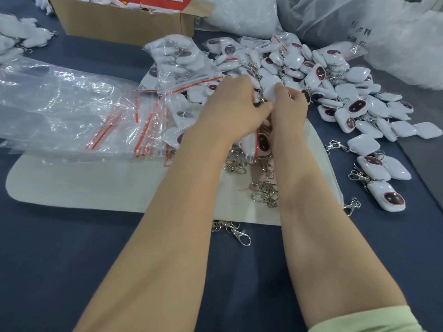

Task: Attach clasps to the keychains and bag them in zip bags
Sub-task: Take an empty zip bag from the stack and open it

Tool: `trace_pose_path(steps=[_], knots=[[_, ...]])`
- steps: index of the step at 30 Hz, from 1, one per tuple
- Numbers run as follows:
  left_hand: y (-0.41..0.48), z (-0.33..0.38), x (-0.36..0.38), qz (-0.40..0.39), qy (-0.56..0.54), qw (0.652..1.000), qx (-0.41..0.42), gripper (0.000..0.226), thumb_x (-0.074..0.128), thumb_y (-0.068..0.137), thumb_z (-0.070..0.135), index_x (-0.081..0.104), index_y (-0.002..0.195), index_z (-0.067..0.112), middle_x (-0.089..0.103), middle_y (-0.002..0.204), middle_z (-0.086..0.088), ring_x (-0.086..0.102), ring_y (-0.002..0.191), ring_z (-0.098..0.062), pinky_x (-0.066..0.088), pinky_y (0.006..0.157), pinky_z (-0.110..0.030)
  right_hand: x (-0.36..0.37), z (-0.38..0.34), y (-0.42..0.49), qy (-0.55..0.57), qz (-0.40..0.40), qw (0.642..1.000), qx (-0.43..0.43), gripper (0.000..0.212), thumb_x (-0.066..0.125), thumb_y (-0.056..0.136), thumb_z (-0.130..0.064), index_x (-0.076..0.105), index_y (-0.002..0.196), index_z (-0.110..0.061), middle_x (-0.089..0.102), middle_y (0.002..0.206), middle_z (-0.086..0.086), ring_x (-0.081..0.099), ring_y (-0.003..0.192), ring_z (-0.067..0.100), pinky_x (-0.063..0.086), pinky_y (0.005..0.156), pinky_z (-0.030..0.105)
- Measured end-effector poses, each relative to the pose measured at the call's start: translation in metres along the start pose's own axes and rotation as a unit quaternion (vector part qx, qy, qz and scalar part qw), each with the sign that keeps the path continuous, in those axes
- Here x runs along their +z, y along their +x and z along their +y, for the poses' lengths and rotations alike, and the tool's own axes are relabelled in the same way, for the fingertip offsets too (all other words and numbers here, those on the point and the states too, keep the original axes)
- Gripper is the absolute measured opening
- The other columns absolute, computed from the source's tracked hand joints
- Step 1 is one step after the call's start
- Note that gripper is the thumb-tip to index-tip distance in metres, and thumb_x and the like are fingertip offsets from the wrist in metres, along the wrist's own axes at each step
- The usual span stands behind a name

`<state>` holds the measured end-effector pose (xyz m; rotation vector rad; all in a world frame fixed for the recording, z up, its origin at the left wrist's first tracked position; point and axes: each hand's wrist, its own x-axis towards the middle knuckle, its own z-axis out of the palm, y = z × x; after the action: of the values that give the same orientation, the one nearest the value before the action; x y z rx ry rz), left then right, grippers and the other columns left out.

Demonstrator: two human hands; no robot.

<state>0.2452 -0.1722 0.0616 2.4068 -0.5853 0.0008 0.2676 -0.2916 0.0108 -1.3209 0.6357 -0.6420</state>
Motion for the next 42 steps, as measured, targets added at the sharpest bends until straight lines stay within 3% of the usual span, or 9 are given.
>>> trace_pose_path(steps=[5, 10, 20, 26, 29, 32, 36, 38, 42], knots=[[0.000, -0.009, 0.007, -0.078, 0.077, 0.992, -0.068, 0.045, 0.064, 0.079, 0.049, 0.041, 0.065, 0.013, 0.045, 0.064, 0.000, 0.045, 0.067, -0.020, 0.032, 0.055, -0.028, 0.006, 0.001, -0.006, 0.063, 0.022, 0.998, 0.010, 0.022, 0.053, 0.096, -0.017, 0.056, 0.109, 0.000, 0.057, 0.088, 0.010, 0.054, 0.051, 0.011, 0.046, 0.055, 0.023], [0.002, -0.005, 0.016, -0.054, 0.107, 0.992, -0.039, 0.011, 0.059, 0.083, 0.024, 0.056, 0.084, 0.014, 0.044, 0.074, -0.003, 0.046, 0.079, -0.024, 0.037, 0.068, -0.031, 0.007, -0.004, -0.013, 0.192, 0.013, 0.980, 0.055, 0.011, 0.052, 0.096, -0.013, 0.052, 0.086, -0.009, 0.055, 0.083, 0.009, 0.053, 0.054, 0.013, 0.047, 0.054, 0.024], [-0.002, -0.002, 0.025, -0.009, 0.105, 0.993, -0.056, 0.016, 0.059, 0.084, 0.025, 0.048, 0.089, 0.015, 0.049, 0.086, -0.004, 0.052, 0.087, -0.028, 0.037, 0.068, -0.032, 0.008, -0.005, -0.018, 0.221, -0.012, 0.971, 0.094, 0.008, 0.051, 0.095, -0.010, 0.050, 0.087, -0.008, 0.054, 0.078, 0.008, 0.052, 0.055, 0.015, 0.046, 0.055, 0.024], [0.001, -0.002, 0.008, 0.003, -0.083, 0.995, -0.055, 0.024, 0.056, 0.085, 0.024, 0.054, 0.066, 0.010, 0.047, 0.057, -0.004, 0.042, 0.057, -0.018, 0.032, 0.049, -0.023, 0.011, -0.008, -0.019, 0.262, 0.035, 0.961, 0.085, 0.003, 0.048, 0.094, -0.007, 0.049, 0.092, -0.006, 0.053, 0.085, 0.015, 0.049, 0.056, 0.018, 0.043, 0.056, 0.027], [-0.002, 0.006, -0.001, 0.039, -0.216, 0.974, -0.048, 0.017, 0.057, 0.083, 0.020, 0.061, 0.071, 0.010, 0.043, 0.059, -0.008, 0.035, 0.049, -0.014, 0.029, 0.045, -0.021, 0.020, -0.018, -0.024, 0.342, 0.031, 0.929, 0.134, 0.009, 0.047, 0.093, -0.008, 0.053, 0.087, -0.005, 0.053, 0.063, 0.009, 0.047, 0.052, 0.019, 0.041, 0.055, 0.027], [-0.003, 0.006, -0.009, 0.063, -0.249, 0.964, -0.068, 0.024, 0.058, 0.084, 0.022, 0.058, 0.064, 0.008, 0.042, 0.052, -0.004, 0.032, 0.043, -0.012, 0.026, 0.042, -0.018, 0.030, -0.031, -0.029, 0.432, -0.013, 0.889, 0.154, 0.017, 0.052, 0.095, -0.013, 0.054, 0.079, -0.008, 0.053, 0.067, 0.007, 0.051, 0.055, 0.016, 0.050, 0.067, 0.030], [-0.005, -0.002, -0.017, 0.079, -0.197, 0.974, -0.074, 0.037, 0.052, 0.085, 0.020, 0.036, 0.052, 0.018, 0.034, 0.053, -0.004, 0.029, 0.049, -0.016, 0.024, 0.042, -0.021, 0.011, -0.033, -0.021, 0.347, 0.000, 0.931, 0.113, 0.006, 0.052, 0.096, -0.010, 0.053, 0.090, -0.007, 0.054, 0.075, 0.008, 0.051, 0.057, 0.015, 0.046, 0.051, 0.021], [-0.004, -0.001, -0.024, 0.126, -0.260, 0.953, -0.093, 0.033, 0.050, 0.087, 0.019, 0.041, 0.056, 0.017, 0.038, 0.059, -0.008, 0.030, 0.051, -0.018, 0.025, 0.043, -0.019, -0.004, -0.028, -0.015, 0.305, 0.033, 0.945, 0.117, 0.006, 0.051, 0.096, -0.010, 0.053, 0.099, -0.006, 0.057, 0.081, 0.009, 0.052, 0.059, 0.014, 0.045, 0.050, 0.021], [0.003, -0.002, -0.042, 0.188, -0.503, 0.836, -0.111, 0.036, 0.050, 0.089, 0.012, 0.042, 0.055, 0.017, 0.036, 0.045, 0.006, 0.028, 0.039, -0.010, 0.026, 0.040, -0.016, -0.012, -0.020, -0.012, 0.284, 0.041, 0.950, 0.126, 0.019, 0.046, 0.097, -0.009, 0.054, 0.114, -0.006, 0.054, 0.086, 0.009, 0.051, 0.059, 0.014, 0.045, 0.050, 0.019]])
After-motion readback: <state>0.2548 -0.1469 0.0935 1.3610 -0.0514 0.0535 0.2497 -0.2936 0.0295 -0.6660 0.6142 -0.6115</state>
